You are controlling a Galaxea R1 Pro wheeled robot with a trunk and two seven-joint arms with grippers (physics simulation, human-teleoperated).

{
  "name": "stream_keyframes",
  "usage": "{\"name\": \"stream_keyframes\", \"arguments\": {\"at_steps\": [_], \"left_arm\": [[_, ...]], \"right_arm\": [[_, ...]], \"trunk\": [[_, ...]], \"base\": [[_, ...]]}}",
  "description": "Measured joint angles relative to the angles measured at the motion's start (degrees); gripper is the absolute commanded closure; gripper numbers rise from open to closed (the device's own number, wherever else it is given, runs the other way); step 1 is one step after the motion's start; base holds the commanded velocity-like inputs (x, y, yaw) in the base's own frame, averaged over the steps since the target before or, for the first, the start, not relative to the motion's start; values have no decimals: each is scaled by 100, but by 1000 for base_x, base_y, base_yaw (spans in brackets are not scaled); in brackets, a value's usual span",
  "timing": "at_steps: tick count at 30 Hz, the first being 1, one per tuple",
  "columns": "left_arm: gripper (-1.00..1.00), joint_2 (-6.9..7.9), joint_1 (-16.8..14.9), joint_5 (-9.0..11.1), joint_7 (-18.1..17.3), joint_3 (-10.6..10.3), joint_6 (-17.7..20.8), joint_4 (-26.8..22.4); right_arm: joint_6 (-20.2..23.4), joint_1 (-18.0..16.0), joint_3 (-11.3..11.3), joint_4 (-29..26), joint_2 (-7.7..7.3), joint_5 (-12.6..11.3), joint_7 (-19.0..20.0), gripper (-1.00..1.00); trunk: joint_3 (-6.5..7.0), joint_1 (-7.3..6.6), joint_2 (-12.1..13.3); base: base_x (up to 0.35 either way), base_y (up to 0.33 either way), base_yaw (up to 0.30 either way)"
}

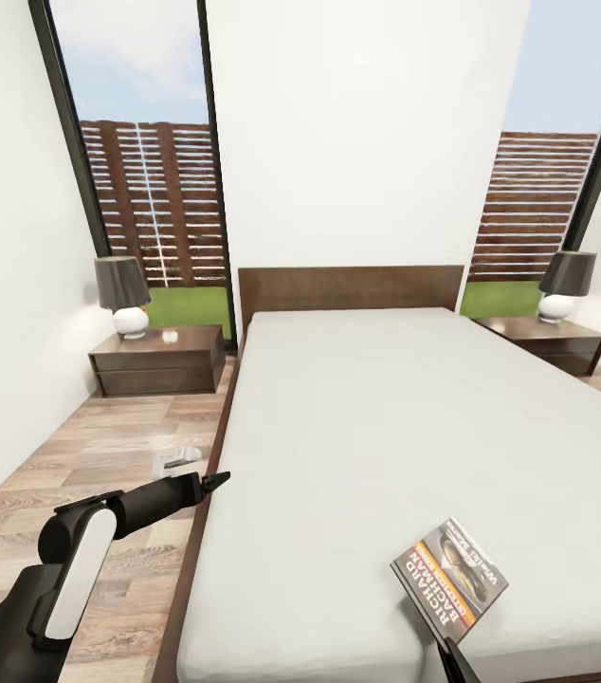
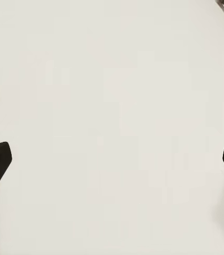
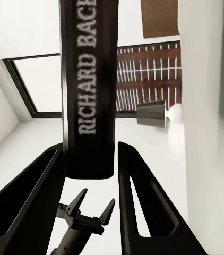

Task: In the bedroom, move the book from the bed onto either nightstand, and place the two sandals side by side next to the bed.

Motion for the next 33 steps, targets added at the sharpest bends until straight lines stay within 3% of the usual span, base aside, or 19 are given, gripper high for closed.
{"name": "stream_keyframes", "arguments": {"at_steps": [14, 26, 33], "left_arm": [[-100, 0, 0, -2, -2, 0, -1, 1], [-100, 0, 0, 0, 2, 0, -1, 5], [-100, 0, 0, 0, 2, 0, -1, 3]], "right_arm": [[-6, 0, 25, -13, 0, 9, 0, 100], [-825, 3, 47, 42, 24, 23, -1, 100], [-1047, 13, 140, 20, 61, 36, -70, 100]], "trunk": [[0, -1, 1], [215, -264, 481], [341, -417, 762]], "base": [[0, 0, 0], [0, 0, 0], [0, 0, 0]]}}
